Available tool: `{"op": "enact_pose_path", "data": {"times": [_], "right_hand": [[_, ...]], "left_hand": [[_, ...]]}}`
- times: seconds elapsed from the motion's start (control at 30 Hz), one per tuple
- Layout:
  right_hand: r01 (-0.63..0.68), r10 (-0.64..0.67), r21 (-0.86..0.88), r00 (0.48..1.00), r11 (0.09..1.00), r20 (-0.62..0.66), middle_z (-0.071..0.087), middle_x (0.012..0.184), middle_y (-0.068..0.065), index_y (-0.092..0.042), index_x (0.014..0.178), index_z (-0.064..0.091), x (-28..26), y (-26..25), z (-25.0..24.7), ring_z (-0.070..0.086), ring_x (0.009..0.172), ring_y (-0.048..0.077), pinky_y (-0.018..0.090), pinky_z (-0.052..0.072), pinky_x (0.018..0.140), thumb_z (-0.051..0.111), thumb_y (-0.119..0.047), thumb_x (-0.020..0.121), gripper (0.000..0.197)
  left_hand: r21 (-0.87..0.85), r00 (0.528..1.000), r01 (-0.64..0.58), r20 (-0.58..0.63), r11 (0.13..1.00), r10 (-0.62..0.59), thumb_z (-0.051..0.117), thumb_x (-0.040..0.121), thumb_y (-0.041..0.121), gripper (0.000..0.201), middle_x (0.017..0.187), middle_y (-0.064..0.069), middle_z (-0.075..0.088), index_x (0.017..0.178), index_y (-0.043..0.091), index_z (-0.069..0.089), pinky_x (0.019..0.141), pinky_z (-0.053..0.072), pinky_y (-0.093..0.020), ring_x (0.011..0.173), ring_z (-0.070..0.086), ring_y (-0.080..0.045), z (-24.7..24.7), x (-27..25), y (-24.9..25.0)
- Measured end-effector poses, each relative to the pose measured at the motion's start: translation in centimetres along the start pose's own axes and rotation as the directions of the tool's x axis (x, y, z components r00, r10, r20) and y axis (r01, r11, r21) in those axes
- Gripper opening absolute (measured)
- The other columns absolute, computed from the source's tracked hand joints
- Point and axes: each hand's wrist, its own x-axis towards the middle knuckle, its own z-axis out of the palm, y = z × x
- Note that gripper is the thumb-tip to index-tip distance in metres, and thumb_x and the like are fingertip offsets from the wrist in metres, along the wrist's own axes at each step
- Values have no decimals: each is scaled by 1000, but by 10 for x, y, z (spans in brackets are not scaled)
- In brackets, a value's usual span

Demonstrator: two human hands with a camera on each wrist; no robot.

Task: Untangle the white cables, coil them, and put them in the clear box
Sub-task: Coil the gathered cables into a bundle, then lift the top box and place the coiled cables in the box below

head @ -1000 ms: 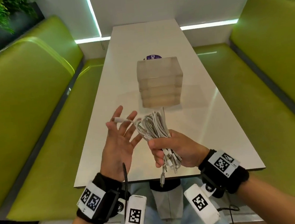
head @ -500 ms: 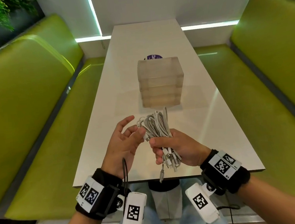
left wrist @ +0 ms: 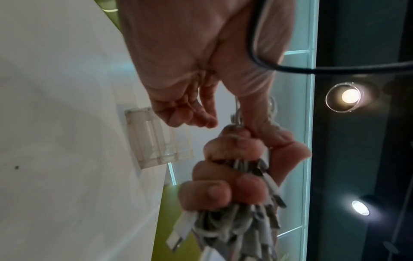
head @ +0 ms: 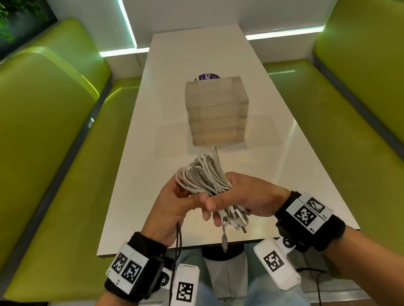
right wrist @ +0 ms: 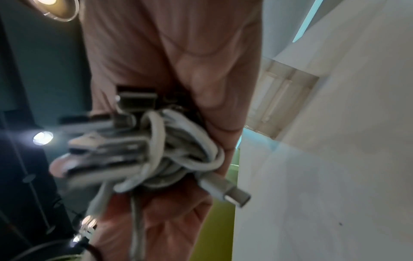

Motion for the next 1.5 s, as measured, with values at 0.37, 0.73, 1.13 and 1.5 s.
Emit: {"op": "enact_pose_path", "data": {"times": [0.37,0.73,1.13,1.5], "right_hand": [[-86,53,142,973,986,224,59,60,0,-12,70,61,8,8,21,60,56,12,30,54,66,50,-4,89,24],[-31,45,-74,978,997,206,68,77,4,-4,95,59,3,6,11,66,73,17,31,55,76,46,-1,94,14],[-229,283,-854,954,467,-101,66,116,9,-9,116,60,58,-28,-56,66,96,19,38,55,87,49,-67,80,69],[-492,-198,-834,817,251,-541,40,146,11,-16,140,38,163,-71,-116,43,129,32,45,38,102,50,-65,83,76]], "left_hand": [[-108,987,19,162,994,-1,78,66,12,58,104,-18,68,121,13,59,68,58,-37,106,65,-30,20,-7,15],[-44,969,-41,-244,998,29,76,70,12,22,70,-22,66,70,-7,65,55,56,-34,65,67,-29,41,-8,4],[269,914,-137,-336,953,226,70,80,-3,18,66,-11,59,79,8,55,51,53,-30,57,60,-23,1,29,3],[917,948,76,-188,392,255,64,83,22,26,82,-7,61,104,18,50,68,49,-36,79,60,-34,-40,70,22]]}}
